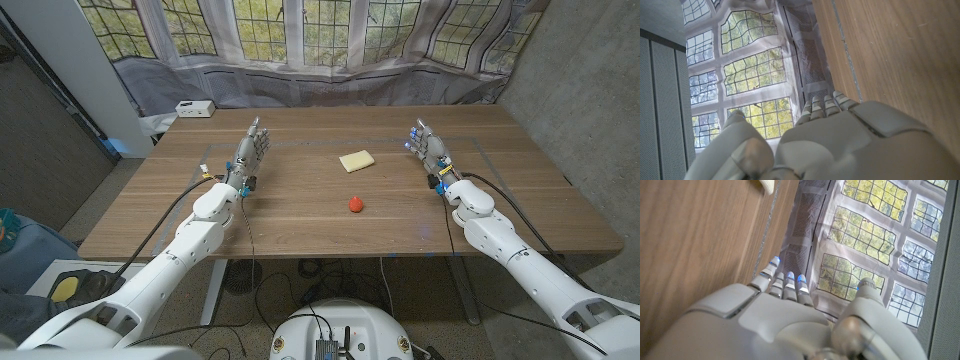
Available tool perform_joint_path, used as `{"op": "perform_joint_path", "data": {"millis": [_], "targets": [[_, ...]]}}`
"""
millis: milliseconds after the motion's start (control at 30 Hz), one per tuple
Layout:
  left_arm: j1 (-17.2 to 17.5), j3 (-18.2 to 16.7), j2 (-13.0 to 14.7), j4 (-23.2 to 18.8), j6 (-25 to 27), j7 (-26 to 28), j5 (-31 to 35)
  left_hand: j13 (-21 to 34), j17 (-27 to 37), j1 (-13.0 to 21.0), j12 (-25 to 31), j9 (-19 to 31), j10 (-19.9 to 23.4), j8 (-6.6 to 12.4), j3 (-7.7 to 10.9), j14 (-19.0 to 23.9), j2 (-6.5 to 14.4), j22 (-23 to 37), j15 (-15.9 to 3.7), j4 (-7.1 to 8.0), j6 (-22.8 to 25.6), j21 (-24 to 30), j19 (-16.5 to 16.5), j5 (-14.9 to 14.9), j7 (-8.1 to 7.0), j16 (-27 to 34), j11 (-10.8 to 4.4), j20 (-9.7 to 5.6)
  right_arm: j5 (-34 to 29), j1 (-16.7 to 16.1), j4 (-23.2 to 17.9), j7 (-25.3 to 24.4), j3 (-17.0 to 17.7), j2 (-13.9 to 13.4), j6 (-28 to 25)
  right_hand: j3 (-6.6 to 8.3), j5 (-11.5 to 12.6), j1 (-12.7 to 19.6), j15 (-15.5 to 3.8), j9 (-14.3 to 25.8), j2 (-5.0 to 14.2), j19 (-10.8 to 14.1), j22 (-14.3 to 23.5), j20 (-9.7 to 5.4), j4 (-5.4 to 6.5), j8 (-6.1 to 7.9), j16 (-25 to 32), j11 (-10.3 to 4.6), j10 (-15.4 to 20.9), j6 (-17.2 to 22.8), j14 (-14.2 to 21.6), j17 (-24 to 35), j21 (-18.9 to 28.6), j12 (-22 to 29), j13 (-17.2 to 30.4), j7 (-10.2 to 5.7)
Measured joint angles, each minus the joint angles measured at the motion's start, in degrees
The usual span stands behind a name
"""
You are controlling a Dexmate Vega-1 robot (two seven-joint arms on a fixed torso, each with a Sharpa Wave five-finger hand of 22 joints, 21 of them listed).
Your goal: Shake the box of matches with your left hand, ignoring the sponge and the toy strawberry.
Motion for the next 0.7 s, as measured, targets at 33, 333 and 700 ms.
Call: {"op": "perform_joint_path", "data": {"millis": [33,333,700], "targets": [[0.22,-0.10,0.02,-0.24,-0.20,0.08,-0.02,0.00,0.00,0.00,0.00,0.00,0.00,0.00,0.00,0.09,0.00,0.00,0.09,0.00,0.00,0.00,-0.16,0.00,0.00,0.00,0.00,0.16,-0.19,-0.12,-0.22,-0.14,-0.04,-0.07,0.05,0.00,0.00,0.14,0.00,0.00,0.14,0.00,0.00,0.00,0.00,0.00,0.00,0.00,0.00,0.00,0.00,0.00,0.00,0.00,0.01,0.00],[2.02,-0.93,0.61,-2.23,-1.96,0.58,-0.09,-0.01,0.00,0.45,0.43,0.00,1.39,0.27,0.23,1.21,0.46,0.00,0.47,-0.23,1.28,0.00,0.31,0.00,0.15,0.54,0.08,0.62,-1.23,-1.12,-1.77,-0.87,-0.16,-0.46,1.00,0.00,0.00,0.14,-0.01,0.00,0.14,0.20,0.00,0.20,0.00,0.04,0.00,-0.01,0.00,0.00,0.00,0.00,0.00,0.13,0.26,0.00],[2.74,-1.22,1.06,-2.97,-3.99,1.10,2.14,-0.01,-0.01,3.04,1.24,-0.01,4.72,0.93,1.66,4.85,2.43,-0.01,0.08,-1.66,5.09,0.70,3.37,-0.35,0.01,0.84,0.00,1.43,-1.45,-1.38,-1.50,-0.50,0.00,-0.28,2.37,0.00,0.00,0.14,-0.01,-0.01,0.14,0.19,-0.01,0.20,0.00,0.84,0.00,-0.01,0.00,1.87,0.00,-0.01,0.00,0.22,0.25,-0.38]]}}
